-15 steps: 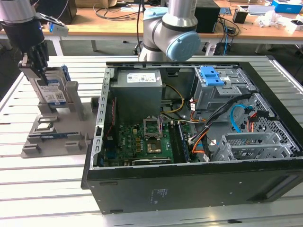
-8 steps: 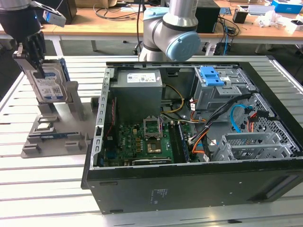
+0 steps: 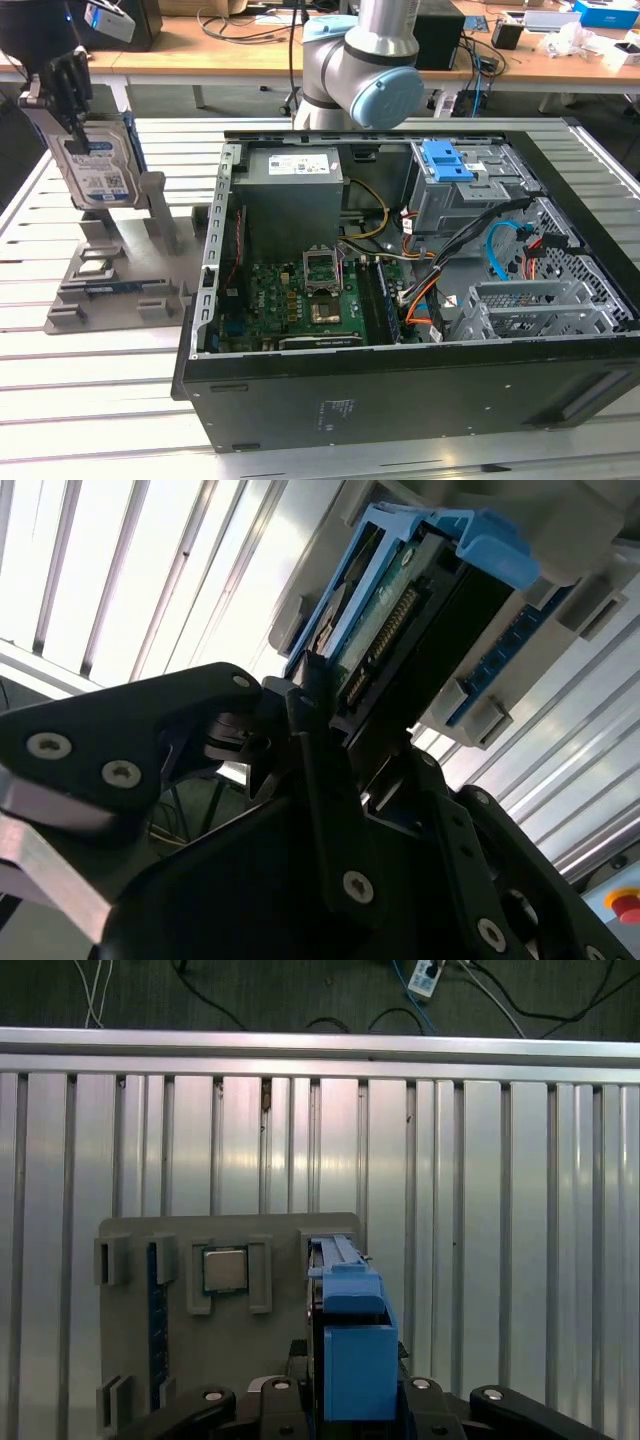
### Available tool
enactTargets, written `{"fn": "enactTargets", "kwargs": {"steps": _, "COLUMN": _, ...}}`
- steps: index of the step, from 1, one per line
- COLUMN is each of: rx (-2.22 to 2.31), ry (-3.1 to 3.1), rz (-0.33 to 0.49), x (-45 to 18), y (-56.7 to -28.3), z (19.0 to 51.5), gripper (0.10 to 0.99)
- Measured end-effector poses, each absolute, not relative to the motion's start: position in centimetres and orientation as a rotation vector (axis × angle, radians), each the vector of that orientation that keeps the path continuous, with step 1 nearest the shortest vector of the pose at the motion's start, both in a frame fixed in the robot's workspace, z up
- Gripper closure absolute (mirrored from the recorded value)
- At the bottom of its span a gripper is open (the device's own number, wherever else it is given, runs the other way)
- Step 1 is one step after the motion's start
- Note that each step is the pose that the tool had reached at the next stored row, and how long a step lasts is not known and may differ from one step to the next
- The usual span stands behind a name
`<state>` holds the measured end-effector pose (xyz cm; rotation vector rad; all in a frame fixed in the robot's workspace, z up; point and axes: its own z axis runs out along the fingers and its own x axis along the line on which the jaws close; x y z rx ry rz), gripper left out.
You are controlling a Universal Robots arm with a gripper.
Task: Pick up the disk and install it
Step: 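Pick up the disk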
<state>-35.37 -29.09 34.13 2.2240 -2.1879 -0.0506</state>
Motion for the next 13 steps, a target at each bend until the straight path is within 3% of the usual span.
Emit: {"fn": "enactTargets", "kwargs": {"steps": 13, "rx": 2.224, "ry": -2.188, "rz": -0.050, "x": -35.4, "y": -29.1, "z": 36.9, "gripper": 0.722}}
